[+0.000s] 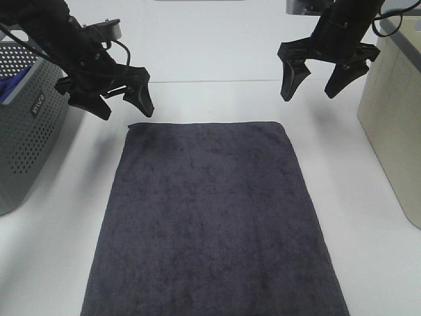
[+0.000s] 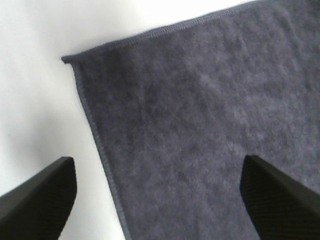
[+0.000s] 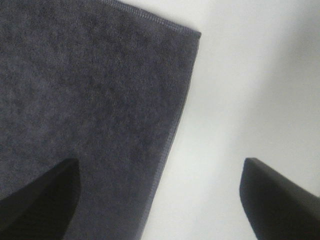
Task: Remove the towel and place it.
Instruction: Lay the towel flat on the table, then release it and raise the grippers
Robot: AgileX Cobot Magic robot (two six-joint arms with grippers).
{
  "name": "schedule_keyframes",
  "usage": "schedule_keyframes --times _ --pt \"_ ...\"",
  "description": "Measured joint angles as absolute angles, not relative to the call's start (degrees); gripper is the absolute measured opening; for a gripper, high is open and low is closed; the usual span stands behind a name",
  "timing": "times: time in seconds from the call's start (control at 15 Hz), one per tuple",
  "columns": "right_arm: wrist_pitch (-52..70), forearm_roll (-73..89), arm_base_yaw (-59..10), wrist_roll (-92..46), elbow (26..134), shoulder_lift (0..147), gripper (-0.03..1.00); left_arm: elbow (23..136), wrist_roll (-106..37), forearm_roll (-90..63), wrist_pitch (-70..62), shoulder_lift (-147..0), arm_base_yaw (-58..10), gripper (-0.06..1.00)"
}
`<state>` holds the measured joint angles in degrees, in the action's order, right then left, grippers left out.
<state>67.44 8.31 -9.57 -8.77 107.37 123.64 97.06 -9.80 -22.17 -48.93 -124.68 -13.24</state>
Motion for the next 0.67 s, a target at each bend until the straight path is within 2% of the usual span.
schedule_keyframes --times 0.33,0.67 --pt "66.2 8.4 -9.6 -10.3 115.0 133.8 0.84 110.7 -5.9 -17.3 -53.1 -136.1 -11.6 0.83" --pt "63.8 9.3 -9.6 -11.1 116.0 138.0 0.84 112.6 -6.0 -16.0 -53.7 -139.9 -11.0 0.83"
